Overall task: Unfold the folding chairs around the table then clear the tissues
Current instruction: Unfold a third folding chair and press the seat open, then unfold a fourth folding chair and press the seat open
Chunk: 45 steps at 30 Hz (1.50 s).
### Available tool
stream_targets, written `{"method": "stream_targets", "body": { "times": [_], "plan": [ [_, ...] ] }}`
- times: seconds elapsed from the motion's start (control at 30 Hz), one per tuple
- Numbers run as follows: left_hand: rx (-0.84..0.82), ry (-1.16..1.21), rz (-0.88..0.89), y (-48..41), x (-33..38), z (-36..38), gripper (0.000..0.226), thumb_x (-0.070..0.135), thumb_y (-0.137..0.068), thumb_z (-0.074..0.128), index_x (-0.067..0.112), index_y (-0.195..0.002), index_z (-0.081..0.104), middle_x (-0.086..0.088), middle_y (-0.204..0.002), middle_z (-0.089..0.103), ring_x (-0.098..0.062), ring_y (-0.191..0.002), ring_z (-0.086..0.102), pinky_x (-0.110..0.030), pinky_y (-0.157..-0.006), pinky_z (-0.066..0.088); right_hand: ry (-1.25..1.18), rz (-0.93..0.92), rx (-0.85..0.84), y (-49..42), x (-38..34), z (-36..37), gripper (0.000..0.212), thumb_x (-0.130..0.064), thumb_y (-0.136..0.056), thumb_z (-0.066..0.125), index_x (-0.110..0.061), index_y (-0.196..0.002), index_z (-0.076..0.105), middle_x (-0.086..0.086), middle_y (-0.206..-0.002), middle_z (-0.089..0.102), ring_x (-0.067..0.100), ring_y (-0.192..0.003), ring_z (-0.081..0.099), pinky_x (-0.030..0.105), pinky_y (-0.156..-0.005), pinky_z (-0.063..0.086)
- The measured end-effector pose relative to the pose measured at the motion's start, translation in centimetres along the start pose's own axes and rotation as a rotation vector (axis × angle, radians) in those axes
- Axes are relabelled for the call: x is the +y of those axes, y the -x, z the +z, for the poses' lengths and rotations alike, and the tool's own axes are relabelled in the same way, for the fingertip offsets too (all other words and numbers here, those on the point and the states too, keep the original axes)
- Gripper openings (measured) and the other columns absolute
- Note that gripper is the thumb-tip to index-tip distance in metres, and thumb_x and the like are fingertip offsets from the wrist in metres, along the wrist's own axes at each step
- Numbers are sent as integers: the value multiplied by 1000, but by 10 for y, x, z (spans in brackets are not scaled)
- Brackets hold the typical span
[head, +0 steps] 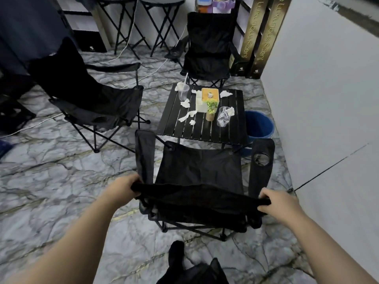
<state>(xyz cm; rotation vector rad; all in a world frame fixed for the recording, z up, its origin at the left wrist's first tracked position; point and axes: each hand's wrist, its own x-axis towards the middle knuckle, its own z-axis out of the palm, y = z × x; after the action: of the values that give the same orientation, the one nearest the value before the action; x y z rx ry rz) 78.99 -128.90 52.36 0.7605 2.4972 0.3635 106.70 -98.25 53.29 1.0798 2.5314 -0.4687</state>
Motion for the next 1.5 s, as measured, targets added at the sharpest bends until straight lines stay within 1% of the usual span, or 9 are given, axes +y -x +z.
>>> {"method": "stream_targets", "body": {
  "times": [0.1, 0.17, 0.37, 0.53, 0.83, 1.0, 1.1, 1.3, 1.5],
  "plan": [
    [117, 190, -62, 21, -9, 0, 45, 18, -79, 68, 20, -121, 51, 3, -110, 54, -25, -106, 57, -37, -84, 46, -57, -155, -18, 0, -36, 1, 14, -43, -82, 61, -37, -85, 48, -15, -88, 56, 12, -93, 58, 31, -75, 43],
    [133, 399, -162, 38, -24, -1, 51, 23, -82, 68, 21, -127, 44, 2, -113, 46, -27, -107, 55, -34, -81, 43, -185, -237, -3, 1, -67, 3, 10, -40, -84, 60, -34, -84, 53, -17, -88, 57, 8, -89, 57, 28, -72, 43],
    [192, 660, -320, 84, -100, -12, 15, 25, -85, 64, 26, -99, 60, -1, -97, 66, -19, -91, 63, -32, -77, 49, -442, -392, -45, 4, -174, 12, 4, -32, -86, 62, -35, -85, 60, -15, -97, 62, -2, -96, 55, 23, -80, 45],
    [337, 873, -386, 102, -179, -39, 12, 20, -85, 64, 29, -92, 64, -5, -91, 69, -20, -89, 66, -30, -79, 48, -451, -479, -159, -13, -284, 27, 6, -33, -83, 65, -37, -87, 63, -11, -95, 66, -1, -95, 59, 25, -87, 47],
    [373, 898, -517, 79, -355, -133, 8, 25, -86, 63, 29, -93, 63, -3, -93, 67, -20, -91, 64, -34, -83, 48, -279, -532, -305, -81, -548, 35, 36, -34, -90, 56, -28, -125, 49, -9, -123, 53, 11, -113, 53, 29, -92, 47],
    [441, 972, -525, 42, -415, -187, 9, 22, -87, 60, 24, -96, 62, -10, -100, 66, -25, -96, 64, -26, -76, 46, -300, -590, -319, -107, -653, 45, 34, -36, -89, 58, -28, -122, 52, -5, -122, 56, 13, -108, 55, 31, -89, 47],
    [431, 983, -526, 8, -445, -213, 9, 25, -87, 61, 27, -96, 63, -8, -99, 66, -23, -96, 64, -33, -83, 48, -299, -592, -357, -138, -702, 47, 31, -36, -88, 59, -29, -117, 54, -3, -117, 58, 13, -104, 56, 34, -89, 49],
    [395, 981, -545, -86, -512, -279, 9, 27, -88, 60, 30, -96, 62, -8, -102, 65, -22, -98, 63, -29, -83, 47, -361, -595, -371, -228, -793, 35, 25, -30, -87, 63, -26, -111, 59, -9, -114, 57, 6, -97, 56, 24, -76, 44],
    [384, 892, -518, -203, -572, -385, 8, 28, -87, 60, 34, -93, 61, -4, -98, 66, -20, -96, 63, -35, -86, 48, -419, -589, -364, -334, -896, -9, 21, -28, -86, 64, -28, -106, 60, -8, -117, 60, 4, -94, 60, 24, -83, 43]
  ]
}}
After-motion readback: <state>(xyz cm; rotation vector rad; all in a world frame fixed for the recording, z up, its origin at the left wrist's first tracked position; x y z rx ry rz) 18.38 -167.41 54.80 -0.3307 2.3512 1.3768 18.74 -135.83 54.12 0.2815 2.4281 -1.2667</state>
